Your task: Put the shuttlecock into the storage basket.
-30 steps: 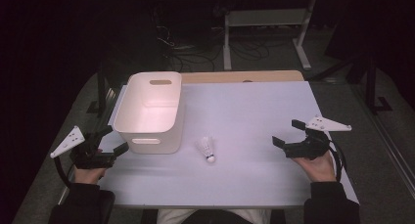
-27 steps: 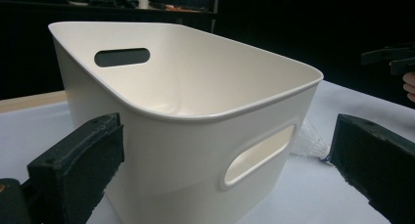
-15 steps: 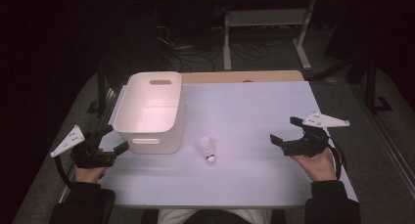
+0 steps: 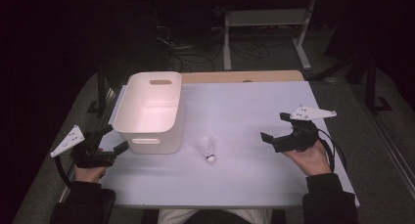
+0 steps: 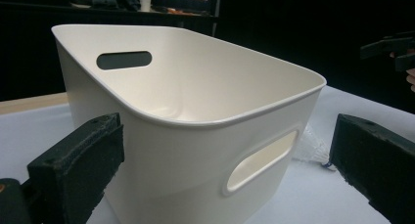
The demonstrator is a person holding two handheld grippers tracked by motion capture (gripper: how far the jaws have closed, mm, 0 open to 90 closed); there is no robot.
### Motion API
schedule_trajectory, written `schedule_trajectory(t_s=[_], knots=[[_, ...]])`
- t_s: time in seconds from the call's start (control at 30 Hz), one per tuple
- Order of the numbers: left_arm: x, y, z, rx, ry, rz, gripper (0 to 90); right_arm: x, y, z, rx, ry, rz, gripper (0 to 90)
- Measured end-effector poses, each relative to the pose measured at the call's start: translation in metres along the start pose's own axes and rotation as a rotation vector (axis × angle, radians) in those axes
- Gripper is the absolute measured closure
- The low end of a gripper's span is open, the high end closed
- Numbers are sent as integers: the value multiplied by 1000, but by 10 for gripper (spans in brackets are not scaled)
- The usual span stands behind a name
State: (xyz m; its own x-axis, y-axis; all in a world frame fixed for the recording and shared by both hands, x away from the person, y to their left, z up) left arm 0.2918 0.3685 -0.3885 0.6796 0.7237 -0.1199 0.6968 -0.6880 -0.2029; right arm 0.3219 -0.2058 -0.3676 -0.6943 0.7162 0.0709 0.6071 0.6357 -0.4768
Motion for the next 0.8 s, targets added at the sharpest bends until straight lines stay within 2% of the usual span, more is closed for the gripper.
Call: schedule_trajectory(t_s=[0.53, 0.8], knots=[[0, 0, 0, -3, -3, -4, 0, 12, 13, -23, 35, -29, -30, 0], [0, -1, 0, -5, -2, -8, 0, 17, 21, -28, 58, -40, -40, 0]])
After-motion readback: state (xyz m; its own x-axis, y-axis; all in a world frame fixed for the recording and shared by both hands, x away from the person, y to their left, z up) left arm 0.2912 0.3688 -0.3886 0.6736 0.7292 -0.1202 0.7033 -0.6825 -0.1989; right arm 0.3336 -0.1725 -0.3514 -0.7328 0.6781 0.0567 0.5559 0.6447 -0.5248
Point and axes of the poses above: each handheld gripper's, and its own axes: y roughly forward along the jaws, z roughly out of its underside, x roughly to its left, the point moved 1 cm from there along y, roughly forward along the jaws, and after that the axes turned 2 degrees about x, right-handed, at the moved point
